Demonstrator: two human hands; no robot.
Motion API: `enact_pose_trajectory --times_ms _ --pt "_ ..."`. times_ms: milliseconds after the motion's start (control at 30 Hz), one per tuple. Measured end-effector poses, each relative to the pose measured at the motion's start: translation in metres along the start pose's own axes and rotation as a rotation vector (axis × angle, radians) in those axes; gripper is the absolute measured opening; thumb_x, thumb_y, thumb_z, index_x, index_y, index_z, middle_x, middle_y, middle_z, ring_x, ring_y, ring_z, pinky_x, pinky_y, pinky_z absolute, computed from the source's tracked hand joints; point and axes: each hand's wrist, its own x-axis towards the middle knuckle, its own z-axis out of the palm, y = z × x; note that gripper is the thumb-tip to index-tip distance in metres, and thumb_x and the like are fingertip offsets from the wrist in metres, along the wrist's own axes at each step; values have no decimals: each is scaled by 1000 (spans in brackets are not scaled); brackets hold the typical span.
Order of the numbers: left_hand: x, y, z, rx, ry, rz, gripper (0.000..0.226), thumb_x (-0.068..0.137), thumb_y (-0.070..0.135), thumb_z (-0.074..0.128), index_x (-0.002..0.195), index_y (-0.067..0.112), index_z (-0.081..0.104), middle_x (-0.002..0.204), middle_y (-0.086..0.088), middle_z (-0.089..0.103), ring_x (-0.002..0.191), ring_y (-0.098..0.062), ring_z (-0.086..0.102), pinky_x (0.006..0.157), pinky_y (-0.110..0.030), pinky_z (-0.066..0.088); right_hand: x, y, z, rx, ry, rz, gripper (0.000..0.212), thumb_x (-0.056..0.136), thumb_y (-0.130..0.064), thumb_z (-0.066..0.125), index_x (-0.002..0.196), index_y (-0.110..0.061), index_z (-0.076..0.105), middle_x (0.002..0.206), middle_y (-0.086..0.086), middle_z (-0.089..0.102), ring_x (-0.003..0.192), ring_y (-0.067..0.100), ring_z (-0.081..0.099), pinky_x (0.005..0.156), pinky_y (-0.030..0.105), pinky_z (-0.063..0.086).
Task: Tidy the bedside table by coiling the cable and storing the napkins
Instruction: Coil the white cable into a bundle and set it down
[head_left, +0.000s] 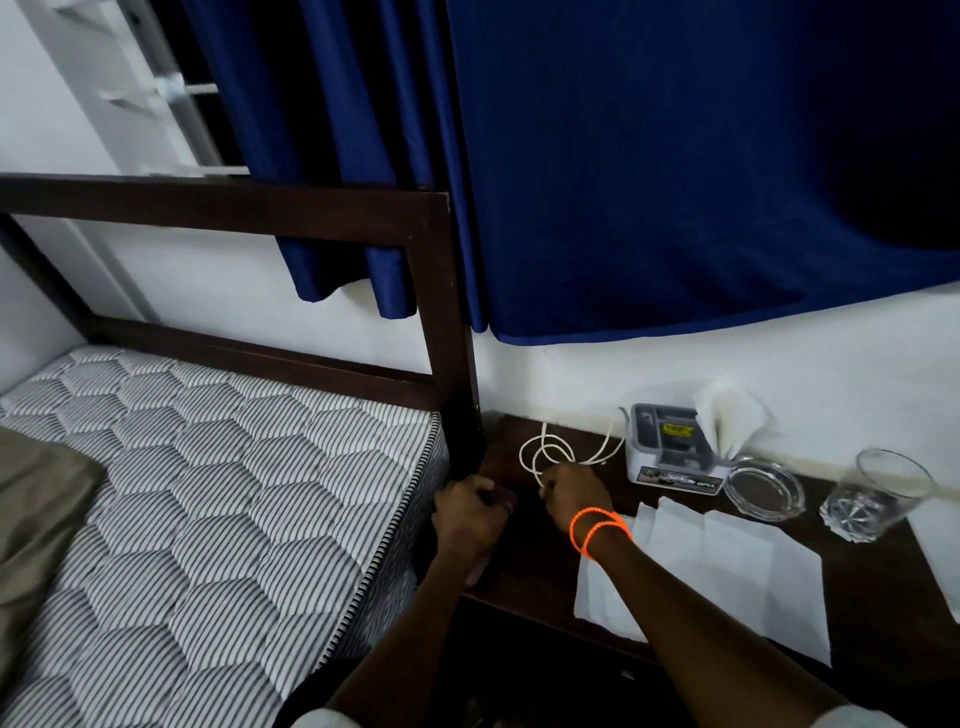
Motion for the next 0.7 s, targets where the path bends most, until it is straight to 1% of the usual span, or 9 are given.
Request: enact_pose_trajectory --times_ms 100,200,267,367,467,533,600,633,700 --pt "1 8 -7 -24 7 13 43 73 40 79 113 24 74 117 -3 73 115 -25 65 100 -41 52 3 -4 -19 74 90 -23 13 81 -7 61 82 -8 74 89 16 74 91 36 69 74 34 51" --pt "0 23 -13 -54 25 51 39 76 32 80 113 20 75 113 -4 75 112 -25 68 99 -39 53 2 -11 -47 156 215 -51 13 83 -6 60 81 -8 73 87 18 74 87 36 68 74 35 50" --pt "-5 38 -19 -87 29 82 36 78 27 80 113 18 76 111 -5 77 110 -24 69 97 -37 54 -3 -19 -72 181 290 -77 12 82 -5 60 78 -7 71 83 19 72 83 37 66 72 36 49" --pt "-11 66 -27 -116 4 163 30 80 18 79 110 13 78 110 -7 77 108 -24 70 97 -28 52 -11 -29 -112 139 347 -147 15 86 -6 59 72 -5 65 77 20 69 79 39 63 67 39 47" --pt "-21 99 -42 -150 -23 218 34 81 19 78 115 14 75 112 -4 76 108 -21 70 90 -17 46 -25 -40 -157 61 409 -195 18 90 -8 57 75 -6 66 80 21 68 81 40 61 68 40 46" --pt "-27 120 -53 -174 -13 263 39 82 19 79 120 14 72 120 -6 73 112 -22 67 92 -18 46 -34 -47 -185 55 447 -218 18 91 -7 55 76 -7 65 81 20 68 81 40 60 69 41 48" --pt "-35 142 -63 -200 4 309 43 81 18 80 123 14 69 128 -9 69 117 -23 64 100 -25 48 -45 -56 -213 60 466 -228 19 91 -5 53 77 -8 65 81 19 67 79 39 60 70 42 49" --pt "-38 153 -68 -211 11 333 44 81 19 80 124 15 69 129 -9 68 118 -23 64 101 -26 48 -50 -59 -227 84 484 -239 19 91 -3 53 77 -7 65 79 18 67 77 38 61 69 41 49" --pt "-44 174 -75 -222 25 382 45 81 19 81 124 17 68 128 -9 68 118 -22 63 98 -24 46 -60 -65 -252 145 537 -262 20 90 -2 52 74 -4 64 74 17 67 74 36 63 67 38 47"
